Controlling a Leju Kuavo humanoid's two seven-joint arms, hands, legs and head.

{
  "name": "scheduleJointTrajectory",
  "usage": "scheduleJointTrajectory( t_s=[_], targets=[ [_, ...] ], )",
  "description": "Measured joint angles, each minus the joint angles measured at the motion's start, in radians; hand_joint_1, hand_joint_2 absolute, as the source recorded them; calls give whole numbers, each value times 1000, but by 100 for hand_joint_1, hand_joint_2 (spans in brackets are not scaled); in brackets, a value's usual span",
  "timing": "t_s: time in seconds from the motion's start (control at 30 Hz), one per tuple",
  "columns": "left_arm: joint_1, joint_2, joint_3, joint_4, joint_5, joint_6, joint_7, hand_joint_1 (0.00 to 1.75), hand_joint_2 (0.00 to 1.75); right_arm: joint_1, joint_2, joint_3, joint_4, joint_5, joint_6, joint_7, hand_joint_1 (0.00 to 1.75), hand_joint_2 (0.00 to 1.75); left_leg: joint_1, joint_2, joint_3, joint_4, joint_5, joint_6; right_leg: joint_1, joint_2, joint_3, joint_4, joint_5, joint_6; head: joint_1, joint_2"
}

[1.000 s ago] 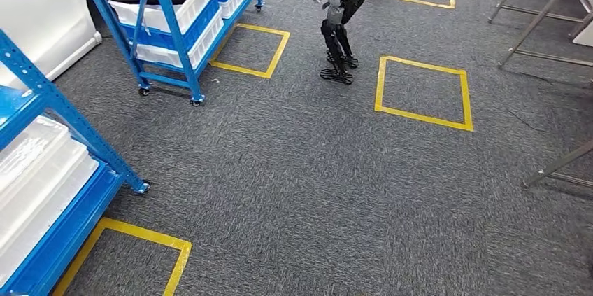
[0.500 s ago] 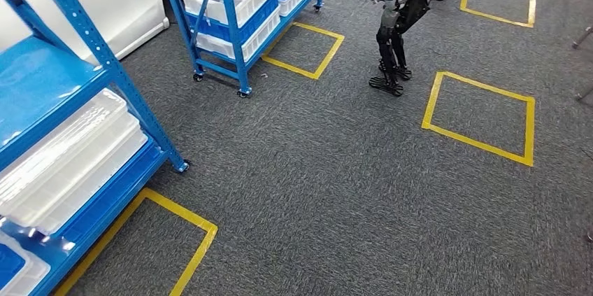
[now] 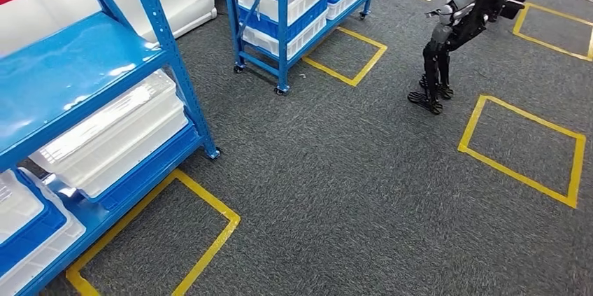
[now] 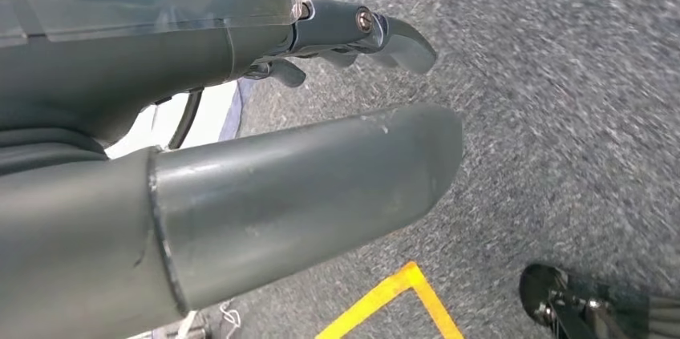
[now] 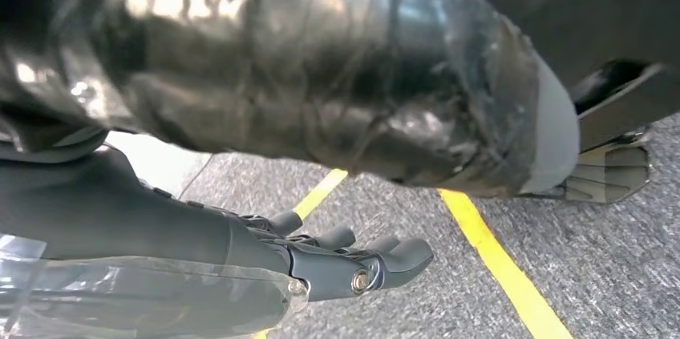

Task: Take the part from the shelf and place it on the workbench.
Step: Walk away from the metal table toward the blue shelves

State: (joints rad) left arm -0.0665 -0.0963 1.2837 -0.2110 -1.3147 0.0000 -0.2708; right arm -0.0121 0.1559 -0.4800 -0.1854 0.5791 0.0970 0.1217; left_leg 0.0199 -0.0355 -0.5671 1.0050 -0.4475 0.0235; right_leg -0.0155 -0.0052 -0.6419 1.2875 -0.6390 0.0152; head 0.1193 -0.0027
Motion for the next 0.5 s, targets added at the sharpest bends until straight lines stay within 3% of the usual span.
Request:
scheduleJointTrajectory(
  t_s=[0.07,0.13,0.2,0.27,0.33,0.4,0.47,0.5],
  targets=[
    [1,0,0,0,-2,0,0,0,0,1,0,-1,0,0,0,0,0,0,1,-30,0,4,0,-3,-4,16,43,-96,69,-2,0,0],
    [1,0,0,0,-4,0,0,0,0,3,0,-2,0,0,0,0,0,0,1,-56,-6,11,1,-14,-7,61,92,-211,117,-5,0,0],
    [1,0,0,0,-5,0,0,0,0,3,0,-3,1,0,0,0,0,0,1,-77,-15,12,5,-29,-3,79,105,-249,124,-11,0,0],
    [3,0,0,0,-5,0,0,0,0,0,1,-4,1,0,1,0,0,0,4,-90,-21,9,10,-42,-2,54,105,-254,130,-23,0,0],
    [5,-1,0,0,-5,0,0,0,0,0,2,-4,1,0,1,0,0,0,3,-52,-40,45,-16,-48,-4,27,107,-263,137,-40,0,0],
    [3,-1,0,0,-5,0,1,0,0,4,2,-5,1,0,1,0,0,0,1,3,-93,159,-83,-50,-1,-2,105,-266,140,-50,-1,0],
    [1,0,0,0,-5,0,1,0,0,7,2,-5,2,0,1,0,0,0,1,21,-147,284,-135,-53,6,-32,100,-265,140,-52,0,0],
    [2,0,0,0,-5,0,1,0,0,7,2,-5,2,0,1,0,0,0,1,25,-153,306,-137,-53,8,-47,99,-264,139,-53,0,0]
  ],
)
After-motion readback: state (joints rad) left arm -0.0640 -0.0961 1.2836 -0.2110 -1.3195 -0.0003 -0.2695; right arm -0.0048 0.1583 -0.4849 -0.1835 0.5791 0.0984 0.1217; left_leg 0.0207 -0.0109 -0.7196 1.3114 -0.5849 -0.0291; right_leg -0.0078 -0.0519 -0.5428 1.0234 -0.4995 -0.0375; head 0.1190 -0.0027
